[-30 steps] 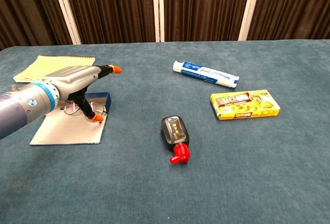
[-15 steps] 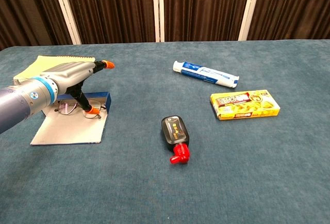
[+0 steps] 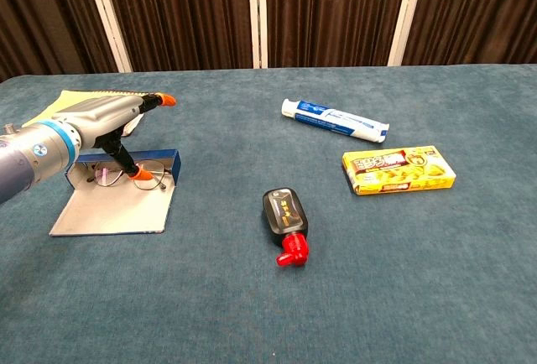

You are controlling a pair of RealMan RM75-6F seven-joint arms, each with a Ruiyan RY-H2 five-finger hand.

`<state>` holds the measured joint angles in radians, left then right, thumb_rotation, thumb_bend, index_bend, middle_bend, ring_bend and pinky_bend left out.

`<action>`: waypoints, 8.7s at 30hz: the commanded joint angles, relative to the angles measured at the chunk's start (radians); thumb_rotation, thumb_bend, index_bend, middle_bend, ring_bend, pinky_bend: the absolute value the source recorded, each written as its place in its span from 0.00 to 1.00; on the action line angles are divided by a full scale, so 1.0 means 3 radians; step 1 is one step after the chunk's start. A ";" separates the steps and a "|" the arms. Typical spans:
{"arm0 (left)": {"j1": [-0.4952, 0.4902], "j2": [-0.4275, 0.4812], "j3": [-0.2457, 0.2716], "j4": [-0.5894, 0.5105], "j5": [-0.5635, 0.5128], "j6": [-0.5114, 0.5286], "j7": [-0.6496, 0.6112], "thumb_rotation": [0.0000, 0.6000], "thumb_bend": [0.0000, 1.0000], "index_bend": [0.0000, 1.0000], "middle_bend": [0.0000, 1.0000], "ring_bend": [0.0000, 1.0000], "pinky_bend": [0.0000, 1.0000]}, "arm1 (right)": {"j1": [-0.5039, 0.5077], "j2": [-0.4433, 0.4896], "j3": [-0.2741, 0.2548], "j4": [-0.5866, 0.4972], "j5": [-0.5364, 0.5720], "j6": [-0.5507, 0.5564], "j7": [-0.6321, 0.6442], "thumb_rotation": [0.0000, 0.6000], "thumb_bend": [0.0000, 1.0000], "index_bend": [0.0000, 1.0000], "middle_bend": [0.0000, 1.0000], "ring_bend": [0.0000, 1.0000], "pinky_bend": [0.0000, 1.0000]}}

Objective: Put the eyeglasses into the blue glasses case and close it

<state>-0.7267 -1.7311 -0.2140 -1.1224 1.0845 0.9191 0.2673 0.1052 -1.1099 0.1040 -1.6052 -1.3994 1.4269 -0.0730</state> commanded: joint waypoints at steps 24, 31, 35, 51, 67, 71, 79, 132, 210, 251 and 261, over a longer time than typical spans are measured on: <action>-0.0022 -0.0104 0.0003 0.0281 0.0016 -0.0042 -0.0036 1.00 0.18 0.00 0.00 0.00 0.00 | 0.0007 -0.0004 0.0003 0.0010 0.0018 -0.0018 0.0001 1.00 0.00 0.00 0.00 0.00 0.00; -0.0011 -0.0097 -0.0027 0.0358 -0.0008 -0.0055 -0.0097 1.00 0.18 0.00 0.00 0.00 0.00 | 0.0007 -0.0006 0.0001 0.0007 0.0015 -0.0016 -0.0009 1.00 0.00 0.00 0.00 0.00 0.00; 0.0067 0.0016 0.0027 0.0215 0.0153 0.0036 -0.0291 1.00 0.18 0.00 0.00 0.00 0.00 | 0.0002 -0.0002 -0.0002 -0.0003 0.0004 -0.0005 -0.0005 1.00 0.00 0.00 0.00 0.00 0.00; 0.0676 0.0697 0.0645 -0.1093 0.0545 0.0621 0.0086 1.00 0.18 0.00 0.00 0.00 0.00 | -0.0023 0.0065 -0.0034 -0.0066 -0.0106 0.0045 0.0132 1.00 0.00 0.00 0.00 0.00 0.00; 0.0799 0.0377 0.0646 -0.0842 0.0713 0.0804 0.0209 1.00 0.24 0.19 0.00 0.00 0.00 | -0.0027 0.0101 -0.0041 -0.0062 -0.0121 0.0033 0.0230 1.00 0.00 0.00 0.00 0.00 0.00; 0.0791 0.0275 0.0624 -0.0748 0.0712 0.0770 0.0224 1.00 0.24 0.19 0.00 0.00 0.00 | -0.0024 0.0099 -0.0038 -0.0057 -0.0111 0.0025 0.0229 1.00 0.00 0.00 0.00 0.00 0.00; 0.0810 0.0132 0.0607 -0.0562 0.0719 0.0745 0.0188 1.00 0.24 0.19 0.00 0.00 0.00 | -0.0018 0.0096 -0.0037 -0.0047 -0.0103 0.0010 0.0227 1.00 0.00 0.00 0.00 0.00 0.00; 0.0775 0.0114 0.0353 -0.0306 0.0730 0.0601 -0.0059 1.00 0.50 0.24 0.00 0.00 0.00 | -0.0007 0.0088 -0.0036 -0.0031 -0.0072 -0.0026 0.0230 1.00 0.00 0.00 0.00 0.00 0.00; 0.0640 0.0647 0.0372 -0.1286 0.0160 0.0407 0.0680 1.00 0.37 0.00 0.00 0.00 0.00 | -0.0019 0.0113 -0.0049 -0.0049 -0.0077 -0.0029 0.0287 1.00 0.00 0.00 0.00 0.00 0.00; 0.0507 0.0495 0.0517 -0.0809 0.0402 0.0142 0.0273 1.00 0.27 0.42 0.18 0.13 0.24 | -0.0010 0.0107 -0.0046 -0.0046 -0.0063 -0.0049 0.0273 1.00 0.00 0.00 0.00 0.00 0.00; 0.0590 0.0723 0.0521 -0.1065 0.0442 0.0263 0.0161 1.00 0.00 0.00 0.00 0.00 0.00 | -0.0018 0.0118 -0.0051 -0.0064 -0.0082 -0.0031 0.0280 1.00 0.00 0.00 0.00 0.00 0.00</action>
<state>-0.5584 -1.5304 -0.0574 -1.4227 1.2100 0.9812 0.3207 0.1000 -1.0747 0.0890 -1.6241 -1.4238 1.4176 0.0109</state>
